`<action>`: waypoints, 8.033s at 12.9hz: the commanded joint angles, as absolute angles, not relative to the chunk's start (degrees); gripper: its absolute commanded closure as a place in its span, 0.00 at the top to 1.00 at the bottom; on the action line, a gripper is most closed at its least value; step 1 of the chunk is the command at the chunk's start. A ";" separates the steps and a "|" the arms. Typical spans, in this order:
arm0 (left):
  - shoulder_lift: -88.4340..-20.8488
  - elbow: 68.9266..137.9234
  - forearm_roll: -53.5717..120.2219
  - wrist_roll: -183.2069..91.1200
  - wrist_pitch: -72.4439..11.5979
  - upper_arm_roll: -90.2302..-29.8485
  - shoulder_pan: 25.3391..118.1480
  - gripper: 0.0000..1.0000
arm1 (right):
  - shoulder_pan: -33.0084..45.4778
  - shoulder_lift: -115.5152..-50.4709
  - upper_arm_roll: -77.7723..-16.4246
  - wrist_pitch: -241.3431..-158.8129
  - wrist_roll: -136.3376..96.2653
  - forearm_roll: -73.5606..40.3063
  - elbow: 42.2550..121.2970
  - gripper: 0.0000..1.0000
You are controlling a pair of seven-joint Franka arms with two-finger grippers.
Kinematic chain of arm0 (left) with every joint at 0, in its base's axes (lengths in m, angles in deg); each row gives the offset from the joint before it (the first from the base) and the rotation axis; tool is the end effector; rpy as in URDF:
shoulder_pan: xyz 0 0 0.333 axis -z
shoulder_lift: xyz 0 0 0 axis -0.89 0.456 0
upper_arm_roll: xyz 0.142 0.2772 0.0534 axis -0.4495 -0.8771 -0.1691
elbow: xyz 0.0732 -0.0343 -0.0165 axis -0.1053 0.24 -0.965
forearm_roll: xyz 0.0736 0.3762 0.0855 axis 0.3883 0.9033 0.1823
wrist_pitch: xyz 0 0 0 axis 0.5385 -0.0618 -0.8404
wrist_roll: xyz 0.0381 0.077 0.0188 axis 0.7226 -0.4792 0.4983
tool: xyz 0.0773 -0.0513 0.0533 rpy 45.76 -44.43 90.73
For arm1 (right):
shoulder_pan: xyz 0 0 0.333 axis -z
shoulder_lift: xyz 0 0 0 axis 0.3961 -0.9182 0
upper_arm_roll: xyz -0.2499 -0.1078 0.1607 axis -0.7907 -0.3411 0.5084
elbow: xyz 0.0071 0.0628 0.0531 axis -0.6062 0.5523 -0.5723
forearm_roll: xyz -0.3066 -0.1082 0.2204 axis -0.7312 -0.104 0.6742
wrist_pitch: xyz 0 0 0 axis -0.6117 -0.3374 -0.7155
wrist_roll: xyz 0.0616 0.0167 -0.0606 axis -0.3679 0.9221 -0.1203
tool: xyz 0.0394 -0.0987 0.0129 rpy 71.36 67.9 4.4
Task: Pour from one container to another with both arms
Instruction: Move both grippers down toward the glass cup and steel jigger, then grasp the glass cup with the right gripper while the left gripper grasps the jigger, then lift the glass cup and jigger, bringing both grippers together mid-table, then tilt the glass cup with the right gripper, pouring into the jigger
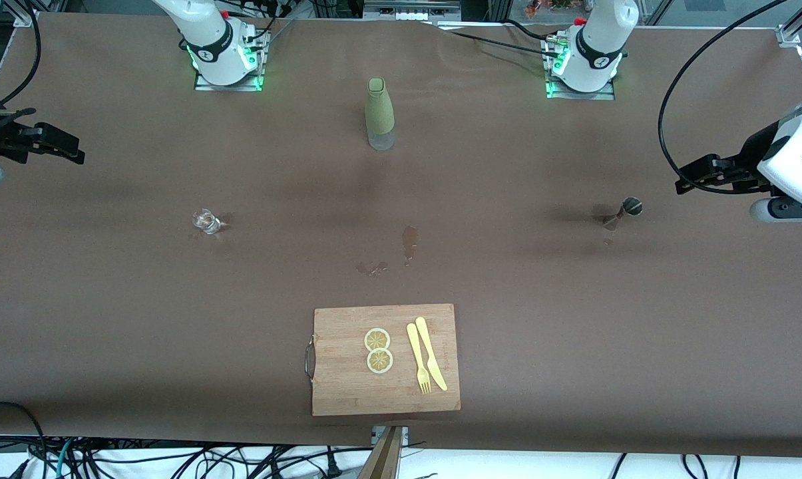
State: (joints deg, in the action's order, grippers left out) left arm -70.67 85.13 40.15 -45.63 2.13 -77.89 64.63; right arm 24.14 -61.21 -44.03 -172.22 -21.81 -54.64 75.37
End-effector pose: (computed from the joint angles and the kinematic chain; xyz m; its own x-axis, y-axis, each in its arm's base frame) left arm 0.5939 -0.0263 0.5916 0.9911 0.0642 -0.1164 0.0677 -0.9973 0.0267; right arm 0.5553 -0.0327 0.5846 0.9932 0.0007 -0.1162 0.0023 -0.9999 0.0135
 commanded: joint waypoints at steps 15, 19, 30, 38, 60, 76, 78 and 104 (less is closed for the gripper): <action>-60.14 88.25 23.37 12.55 5.09 -90.91 54.96 1.00 | 26.06 -67.00 -53.75 -171.46 31.57 -31.62 83.27 0.99; -56.46 95.09 8.52 42.69 5.26 -99.17 52.95 1.00 | 26.23 -67.52 -60.97 -175.07 54.68 -22.91 91.28 0.99; -37.74 107.95 -20.68 110.13 14.39 -103.68 43.45 1.00 | 30.01 -96.96 -64.95 -177.27 119.31 12.34 97.18 0.99; -26.04 108.30 -25.36 133.63 20.11 -101.13 43.53 1.00 | 29.40 -101.53 -59.67 -176.48 130.30 17.17 99.74 0.99; -21.02 99.60 -23.07 133.02 19.77 -96.21 45.73 0.95 | 29.84 -105.67 -56.77 -164.62 136.30 23.17 97.45 0.19; -21.55 95.49 -21.14 124.79 19.50 -92.96 47.22 0.00 | 14.82 -105.32 -47.98 -166.36 93.34 22.18 68.98 0.18; -21.90 90.31 -21.40 119.17 19.50 -91.90 50.37 0.00 | 12.53 -105.23 -48.06 -168.65 91.83 25.27 68.45 0.18; -20.41 90.20 -55.68 105.87 -21.28 -67.29 74.03 0.00 | -9.36 -104.62 -47.71 -195.81 71.17 25.19 63.44 0.18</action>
